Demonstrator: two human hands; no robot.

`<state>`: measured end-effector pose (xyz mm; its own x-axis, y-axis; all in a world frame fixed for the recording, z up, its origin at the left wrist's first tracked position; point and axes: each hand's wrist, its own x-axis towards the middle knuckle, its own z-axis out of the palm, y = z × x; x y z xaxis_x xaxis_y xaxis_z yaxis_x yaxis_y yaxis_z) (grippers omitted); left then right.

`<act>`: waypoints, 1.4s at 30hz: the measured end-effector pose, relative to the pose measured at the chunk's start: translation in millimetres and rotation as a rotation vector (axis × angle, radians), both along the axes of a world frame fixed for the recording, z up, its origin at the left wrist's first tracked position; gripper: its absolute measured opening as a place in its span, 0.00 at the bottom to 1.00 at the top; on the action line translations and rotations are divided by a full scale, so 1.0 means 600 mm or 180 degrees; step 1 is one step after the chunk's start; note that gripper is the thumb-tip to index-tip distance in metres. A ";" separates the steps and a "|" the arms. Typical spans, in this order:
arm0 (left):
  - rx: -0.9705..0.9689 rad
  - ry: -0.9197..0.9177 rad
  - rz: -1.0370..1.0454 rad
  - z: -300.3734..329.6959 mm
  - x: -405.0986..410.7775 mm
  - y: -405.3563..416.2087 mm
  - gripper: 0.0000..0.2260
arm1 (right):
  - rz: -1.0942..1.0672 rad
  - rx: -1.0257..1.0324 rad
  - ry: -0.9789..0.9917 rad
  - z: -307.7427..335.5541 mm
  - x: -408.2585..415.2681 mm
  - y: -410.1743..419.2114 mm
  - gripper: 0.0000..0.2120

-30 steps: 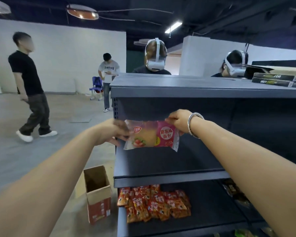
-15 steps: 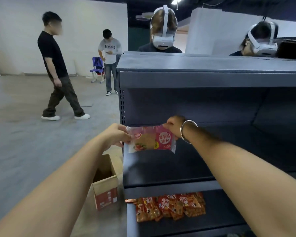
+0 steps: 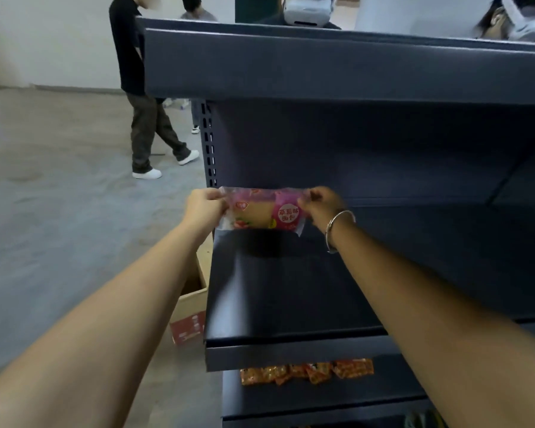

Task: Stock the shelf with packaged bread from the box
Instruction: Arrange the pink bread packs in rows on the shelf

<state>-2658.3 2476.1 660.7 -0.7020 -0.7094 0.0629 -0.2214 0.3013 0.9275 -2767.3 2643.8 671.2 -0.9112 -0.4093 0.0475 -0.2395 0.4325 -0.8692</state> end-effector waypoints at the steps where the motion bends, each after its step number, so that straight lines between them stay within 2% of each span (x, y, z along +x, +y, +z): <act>1: -0.0060 -0.0005 0.0024 -0.001 -0.005 -0.006 0.10 | 0.0001 0.0072 -0.0057 -0.007 -0.004 -0.002 0.10; 4: -0.0235 -0.0058 0.0058 -0.007 -0.020 -0.023 0.07 | 0.0100 0.0294 -0.0281 -0.033 -0.014 -0.003 0.13; 8: -0.0523 -0.0209 0.0225 -0.019 -0.029 -0.036 0.08 | 0.0242 0.0250 -0.0486 -0.070 -0.021 -0.014 0.14; 18: -0.0934 -0.0154 0.0387 -0.014 -0.055 -0.063 0.11 | -0.0234 -0.0223 -0.0523 -0.069 -0.051 -0.023 0.12; 24: -0.0559 -0.0290 0.0639 -0.020 -0.072 -0.079 0.09 | -0.0316 -0.0349 -0.0853 -0.082 -0.063 -0.063 0.10; 30: 0.0868 0.0261 0.0370 -0.043 -0.061 -0.069 0.06 | -0.0366 -0.0577 -0.0707 -0.119 -0.052 -0.058 0.09; 34: 0.0991 0.0462 0.0221 -0.031 -0.056 -0.059 0.09 | -0.0301 -0.0774 -0.0854 -0.110 -0.047 -0.059 0.10; 38: 0.0965 0.0237 -0.0029 -0.022 -0.051 -0.053 0.13 | -0.0225 -0.0642 -0.1025 -0.102 -0.042 -0.052 0.10; 39: 0.0998 0.0189 -0.0104 -0.023 -0.048 -0.049 0.15 | -0.0180 -0.0634 -0.1130 -0.100 -0.039 -0.051 0.12; 42: 0.1017 0.0142 -0.0199 -0.025 -0.038 -0.035 0.21 | 0.0008 -0.0843 -0.1475 -0.096 -0.037 -0.046 0.34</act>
